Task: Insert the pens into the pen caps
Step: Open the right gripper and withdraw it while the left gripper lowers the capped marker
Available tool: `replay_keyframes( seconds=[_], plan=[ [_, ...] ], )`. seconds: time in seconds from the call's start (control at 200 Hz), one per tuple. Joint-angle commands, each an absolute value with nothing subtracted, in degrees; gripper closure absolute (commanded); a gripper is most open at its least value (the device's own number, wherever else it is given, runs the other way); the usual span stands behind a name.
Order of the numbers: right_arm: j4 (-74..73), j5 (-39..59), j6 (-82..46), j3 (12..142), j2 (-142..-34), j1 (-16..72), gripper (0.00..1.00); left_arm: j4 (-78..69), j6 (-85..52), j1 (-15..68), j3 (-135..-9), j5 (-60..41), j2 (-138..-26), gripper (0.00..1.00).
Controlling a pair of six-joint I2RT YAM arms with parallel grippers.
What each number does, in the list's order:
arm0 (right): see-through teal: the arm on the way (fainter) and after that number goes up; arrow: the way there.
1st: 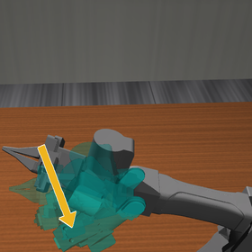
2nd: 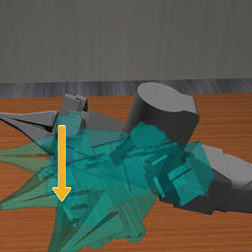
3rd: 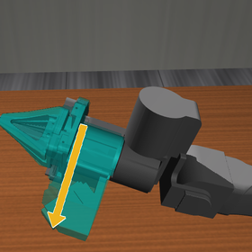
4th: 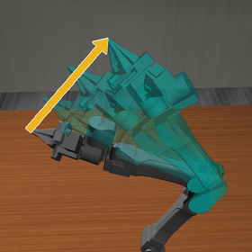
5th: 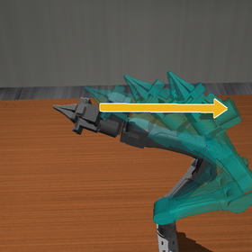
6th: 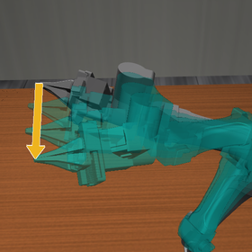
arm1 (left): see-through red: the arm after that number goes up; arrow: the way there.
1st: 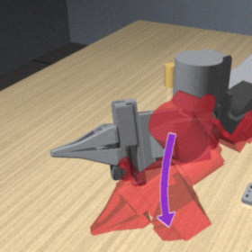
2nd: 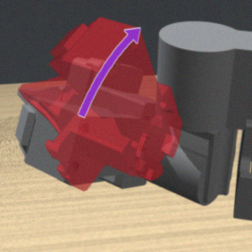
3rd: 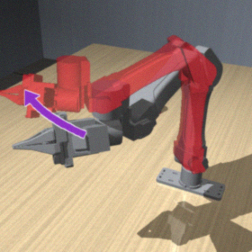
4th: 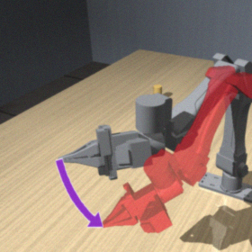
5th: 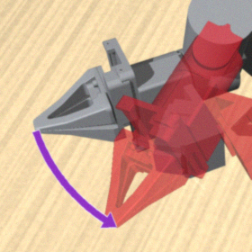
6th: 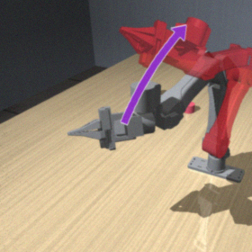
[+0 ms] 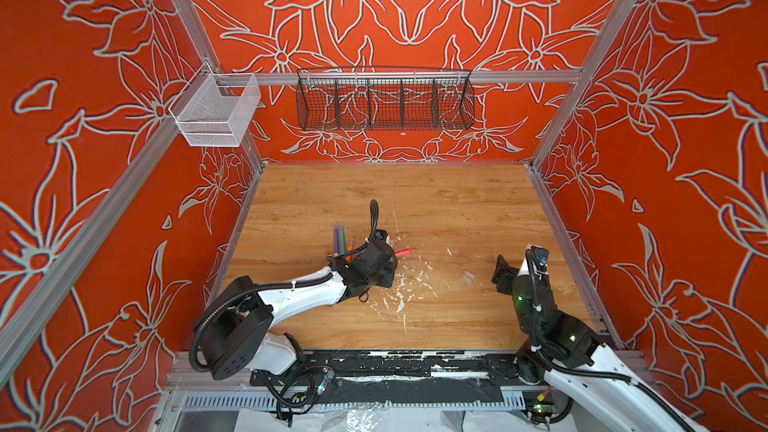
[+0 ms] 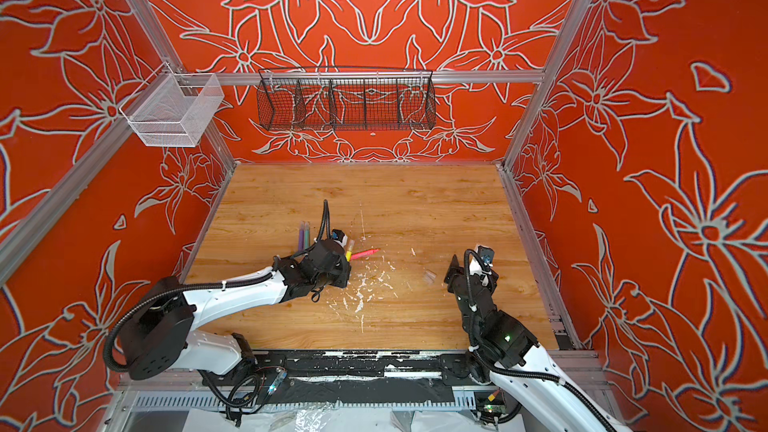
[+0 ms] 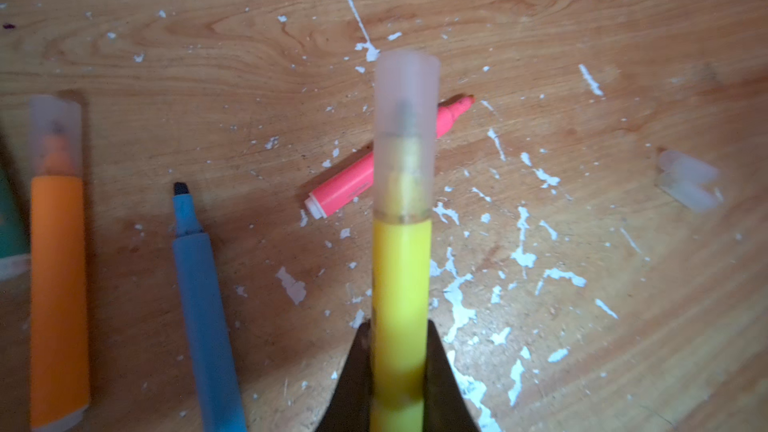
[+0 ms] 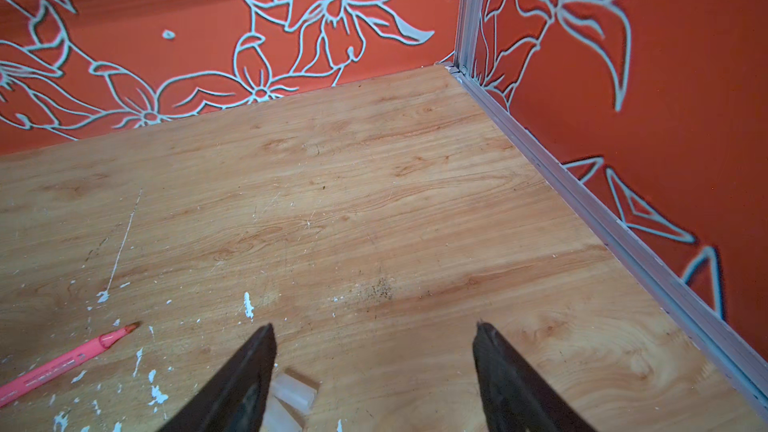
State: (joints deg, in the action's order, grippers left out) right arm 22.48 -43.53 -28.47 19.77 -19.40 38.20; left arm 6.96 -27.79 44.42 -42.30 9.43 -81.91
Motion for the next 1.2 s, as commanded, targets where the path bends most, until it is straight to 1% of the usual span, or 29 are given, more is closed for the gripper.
replay_keyframes(
  seconds=[0.0,0.13,0.21,0.37,0.45,0.681,0.821,1.016,1.071,1.146,1.196],
  plan=[
    [19.0,-43.1,-27.2,19.1,-17.2,38.0,0.24,9.2,-30.4,44.6,-44.3,14.5,-84.3,1.00],
    [18.1,-40.1,-26.5,18.9,-17.5,38.0,0.24,10.8,-33.4,44.6,-44.4,20.2,-86.3,1.00],
    [17.8,-39.5,-26.6,19.5,-20.1,38.0,0.23,12.1,-35.0,44.5,-44.0,23.5,-86.6,1.00],
    [18.3,-39.6,-27.6,22.1,-27.2,38.0,0.24,13.3,-35.2,44.1,-44.9,24.0,-89.1,1.00],
    [18.8,-40.1,-28.2,22.8,-28.7,38.0,0.25,14.1,-35.3,44.1,-45.6,24.7,-90.7,1.00],
    [19.6,-40.2,-28.0,21.5,-24.1,38.0,0.23,13.6,-34.5,44.0,-46.5,25.0,-93.4,1.00],
    [20.4,-40.2,-28.0,20.8,-20.9,37.9,0.22,12.8,-33.1,44.0,-47.6,23.5,-94.8,1.00],
    [20.8,-39.9,-28.0,20.8,-20.8,37.9,0.22,13.2,-32.6,44.1,-49.6,22.7,-97.1,1.00],
    [20.7,-39.9,-28.0,21.0,-21.2,37.9,0.22,13.1,-32.5,44.0,-49.7,22.1,-97.3,0.94],
    [20.7,-39.9,-28.1,21.2,-21.8,37.9,0.22,13.1,-32.3,44.0,-49.9,21.4,-97.2,0.82],
    [20.7,-39.9,-28.1,21.2,-22.1,37.9,0.22,13.4,-32.2,44.0,-49.9,21.2,-96.6,0.76]
  ],
)
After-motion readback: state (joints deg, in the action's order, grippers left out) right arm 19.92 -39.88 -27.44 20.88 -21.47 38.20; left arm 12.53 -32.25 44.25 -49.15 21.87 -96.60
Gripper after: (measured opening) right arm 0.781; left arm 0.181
